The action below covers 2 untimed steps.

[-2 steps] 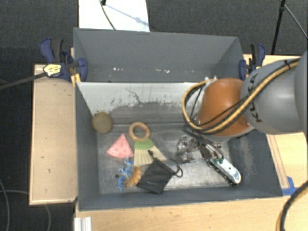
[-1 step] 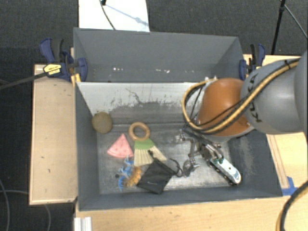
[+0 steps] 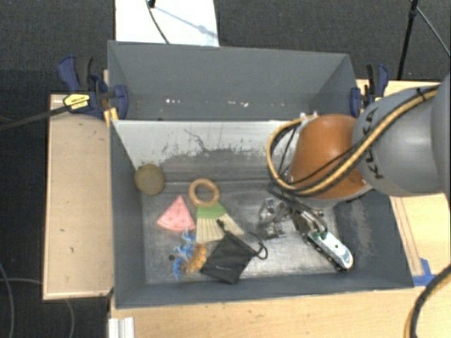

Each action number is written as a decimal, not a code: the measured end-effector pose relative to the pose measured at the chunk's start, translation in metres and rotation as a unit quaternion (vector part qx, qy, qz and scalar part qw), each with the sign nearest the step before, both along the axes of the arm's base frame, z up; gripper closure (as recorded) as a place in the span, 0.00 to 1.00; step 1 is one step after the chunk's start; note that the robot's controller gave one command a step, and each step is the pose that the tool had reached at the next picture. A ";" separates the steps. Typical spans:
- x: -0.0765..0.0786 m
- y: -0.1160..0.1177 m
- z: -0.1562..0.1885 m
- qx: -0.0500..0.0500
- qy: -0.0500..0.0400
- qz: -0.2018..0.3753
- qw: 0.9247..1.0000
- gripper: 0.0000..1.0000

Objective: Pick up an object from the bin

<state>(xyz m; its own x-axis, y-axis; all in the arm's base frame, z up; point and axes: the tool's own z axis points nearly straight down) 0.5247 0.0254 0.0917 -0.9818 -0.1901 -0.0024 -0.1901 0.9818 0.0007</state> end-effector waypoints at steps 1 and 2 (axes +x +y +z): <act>0.000 0.000 0.000 0.000 0.000 0.000 1.000 0.00; 0.000 0.000 0.000 0.000 0.000 0.000 1.000 1.00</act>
Offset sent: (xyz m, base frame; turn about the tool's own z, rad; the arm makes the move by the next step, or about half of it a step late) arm 0.0000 0.0000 0.0000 0.0000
